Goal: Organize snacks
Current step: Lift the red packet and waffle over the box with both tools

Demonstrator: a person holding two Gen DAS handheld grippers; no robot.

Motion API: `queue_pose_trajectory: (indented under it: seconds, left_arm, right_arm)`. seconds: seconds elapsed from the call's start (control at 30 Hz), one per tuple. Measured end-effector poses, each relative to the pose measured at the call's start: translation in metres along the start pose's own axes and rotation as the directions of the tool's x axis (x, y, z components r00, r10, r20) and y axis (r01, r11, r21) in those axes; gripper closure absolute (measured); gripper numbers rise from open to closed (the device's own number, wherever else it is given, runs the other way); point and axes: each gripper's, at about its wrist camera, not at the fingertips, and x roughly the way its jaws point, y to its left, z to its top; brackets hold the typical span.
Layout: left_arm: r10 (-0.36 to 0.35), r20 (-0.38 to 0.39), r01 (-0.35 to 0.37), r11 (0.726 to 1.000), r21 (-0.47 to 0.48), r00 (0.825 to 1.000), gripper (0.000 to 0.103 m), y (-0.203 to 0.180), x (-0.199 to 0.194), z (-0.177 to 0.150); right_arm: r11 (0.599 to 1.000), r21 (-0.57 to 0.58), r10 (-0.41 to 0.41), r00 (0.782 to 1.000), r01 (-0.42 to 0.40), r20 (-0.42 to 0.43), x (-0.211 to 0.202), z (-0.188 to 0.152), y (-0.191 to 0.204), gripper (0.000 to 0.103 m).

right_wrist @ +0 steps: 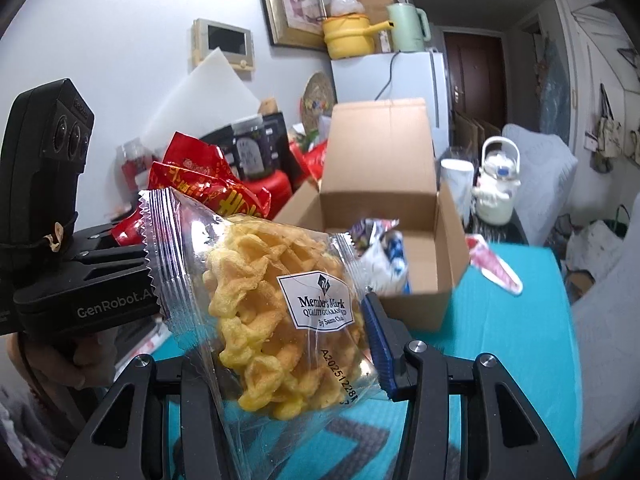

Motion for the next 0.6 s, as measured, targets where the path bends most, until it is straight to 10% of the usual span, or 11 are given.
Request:
queue_pose_trajectory:
  seconds: [0.6]
  left_arm:
    - [0.006,0.120,-0.009,1.000,0.024,0.993,0.068,0.030,0.047,0.083]
  right_arm:
    - [0.999,-0.035,-0.020,0.997,0.023,0.070,0.050,0.084,-0.034,0.055]
